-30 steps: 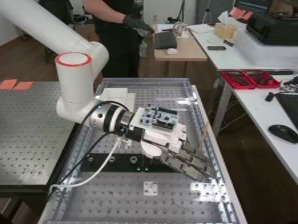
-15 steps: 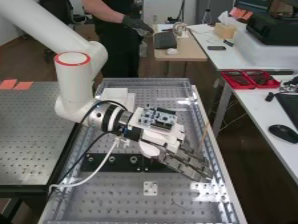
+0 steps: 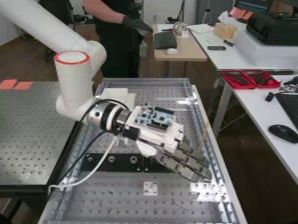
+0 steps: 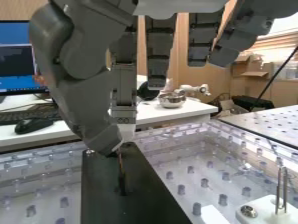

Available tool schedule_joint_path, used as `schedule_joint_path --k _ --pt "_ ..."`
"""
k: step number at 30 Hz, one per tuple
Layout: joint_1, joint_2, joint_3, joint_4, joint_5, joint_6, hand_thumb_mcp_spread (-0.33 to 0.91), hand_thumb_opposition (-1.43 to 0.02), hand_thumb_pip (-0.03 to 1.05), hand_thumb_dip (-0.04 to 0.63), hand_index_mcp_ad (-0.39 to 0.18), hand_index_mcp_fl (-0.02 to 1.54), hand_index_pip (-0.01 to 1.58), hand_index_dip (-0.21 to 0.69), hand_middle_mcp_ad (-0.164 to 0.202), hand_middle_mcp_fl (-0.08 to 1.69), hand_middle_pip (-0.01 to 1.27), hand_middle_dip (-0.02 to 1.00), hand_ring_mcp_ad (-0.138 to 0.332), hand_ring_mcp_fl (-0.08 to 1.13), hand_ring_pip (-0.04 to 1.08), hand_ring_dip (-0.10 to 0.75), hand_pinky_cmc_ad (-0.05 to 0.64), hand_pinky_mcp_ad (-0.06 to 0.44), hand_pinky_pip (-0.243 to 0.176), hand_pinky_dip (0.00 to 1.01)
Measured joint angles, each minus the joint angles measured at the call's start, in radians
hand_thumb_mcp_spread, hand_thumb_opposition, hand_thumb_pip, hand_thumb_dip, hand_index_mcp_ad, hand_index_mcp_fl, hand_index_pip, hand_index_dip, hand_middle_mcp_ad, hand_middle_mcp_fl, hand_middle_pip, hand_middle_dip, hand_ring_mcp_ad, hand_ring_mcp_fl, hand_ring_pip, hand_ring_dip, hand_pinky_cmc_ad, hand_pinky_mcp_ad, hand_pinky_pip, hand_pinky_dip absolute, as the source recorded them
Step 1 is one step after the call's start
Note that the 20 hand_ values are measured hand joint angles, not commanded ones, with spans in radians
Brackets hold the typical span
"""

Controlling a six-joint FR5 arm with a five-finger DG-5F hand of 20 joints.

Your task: Grab the drill bit and place it in the clear container

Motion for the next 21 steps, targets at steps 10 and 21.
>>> schedule_joint_path --k 10,21 --pt "0.022 0.013 -0.038 0.032 0.058 0.033 0.53 -0.87 0.56 0.286 -0.105 0.64 0.83 0.363 0.03 0.28 0.12 0.21 0.18 0.07 0.1 0.037 0.328 0.14 -0.059 0.15" --pt "0.02 0.008 -0.029 0.035 0.067 0.01 0.53 -0.87 0.56 0.286 -0.106 0.64 0.85 0.363 0.026 0.28 0.12 0.21 0.18 0.07 0.1 0.037 0.328 0.14 -0.059 0.15"
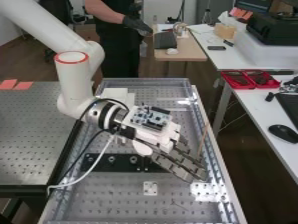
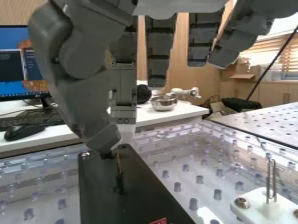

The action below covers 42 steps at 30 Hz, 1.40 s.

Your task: Grab the drill bit and place it in the clear container

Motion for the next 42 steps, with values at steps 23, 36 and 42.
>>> schedule_joint_path --k 23,36,42 --pt "-0.015 -0.011 0.015 0.0 -0.031 -0.011 0.57 -0.9 0.5 0.284 -0.103 0.77 1.01 0.346 0.026 0.29 0.12 0.21 0.176 0.08 0.1 0.037 0.328 0.14 -0.059 0.15" --pt "-0.018 -0.019 0.025 -0.003 -0.04 -0.005 0.58 -0.95 0.5 0.284 -0.103 0.79 1.02 0.375 0.028 0.3 0.12 0.21 0.176 0.09 0.09 0.037 0.344 0.141 -0.059 0.15" --pt "-0.018 -0.019 0.029 -0.013 -0.038 -0.004 0.58 -0.95 0.5 0.283 -0.106 0.79 0.96 0.389 0.028 0.31 0.12 0.21 0.176 0.09 0.1 0.04 0.344 0.141 -0.059 0.15"
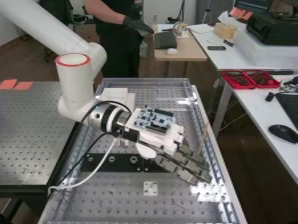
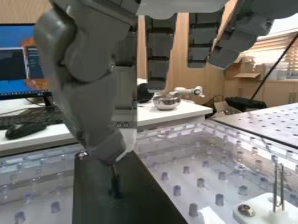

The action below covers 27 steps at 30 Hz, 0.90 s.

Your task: Grab the drill bit and place it in the clear container

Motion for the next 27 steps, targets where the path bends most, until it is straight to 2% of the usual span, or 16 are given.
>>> schedule_joint_path --k 3,9,17,24,27 --pt "0.0 0.0 0.0 -0.002 0.0 -0.001 0.59 -0.94 0.5 0.286 -0.126 0.7 0.85 0.379 0.028 0.31 0.12 0.21 0.18 0.09 0.1 0.042 0.351 0.141 -0.059 0.15" --pt "0.003 0.003 -0.004 0.002 0.003 0.004 0.56 -0.88 0.5 0.286 -0.119 0.67 0.8 0.379 0.028 0.31 0.12 0.21 0.176 0.09 0.1 0.04 0.351 0.141 -0.059 0.15" --pt "0.01 0.006 -0.013 0.011 0.018 0.031 0.56 -0.88 0.5 0.286 -0.119 0.67 0.8 0.365 0.028 0.31 0.12 0.21 0.166 0.09 0.1 0.044 0.347 0.138 -0.059 0.15" --pt "0.015 0.005 -0.022 0.028 0.033 0.034 0.55 -0.87 0.5 0.286 -0.119 0.69 0.83 0.356 0.028 0.31 0.12 0.21 0.166 0.09 0.1 0.044 0.351 0.138 -0.059 0.15" --pt "0.015 0.003 -0.022 0.033 0.038 0.033 0.55 -0.9 0.5 0.286 -0.117 0.77 0.94 0.344 0.028 0.31 0.12 0.21 0.166 0.09 0.1 0.044 0.347 0.138 -0.059 0.15"
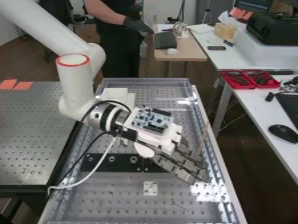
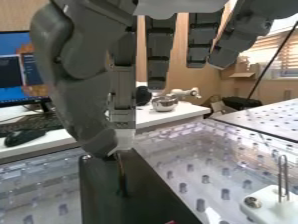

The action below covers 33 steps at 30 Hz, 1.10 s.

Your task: Grab the drill bit and place it in the clear container

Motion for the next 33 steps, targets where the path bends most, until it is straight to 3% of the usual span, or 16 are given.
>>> schedule_joint_path --k 5,13,17,33 --pt "0.0 -0.002 0.0 0.009 0.002 0.0 0.63 -0.98 0.5 0.286 -0.122 0.79 0.97 0.344 0.026 0.31 0.12 0.21 0.166 0.1 0.11 0.045 0.351 0.138 -0.061 0.15" --pt "0.0 -0.001 -0.01 0.04 0.002 -0.001 0.69 -0.98 0.5 0.286 -0.122 0.85 0.94 0.34 0.024 0.36 0.13 0.22 0.164 0.14 0.11 0.051 0.361 0.138 -0.063 0.15" --pt "-0.002 0.0 -0.007 0.031 -0.002 0.001 0.71 -0.99 0.43 0.284 -0.133 0.88 0.91 0.347 0.028 0.38 0.13 0.22 0.168 0.15 0.11 0.051 0.367 0.141 -0.056 0.15" --pt "-0.009 -0.003 0.017 -0.022 -0.013 -0.008 0.69 -1.0 0.44 0.286 -0.152 0.9 0.85 0.379 0.028 0.38 0.12 0.22 0.164 0.16 0.11 0.051 0.367 0.143 -0.052 0.15"
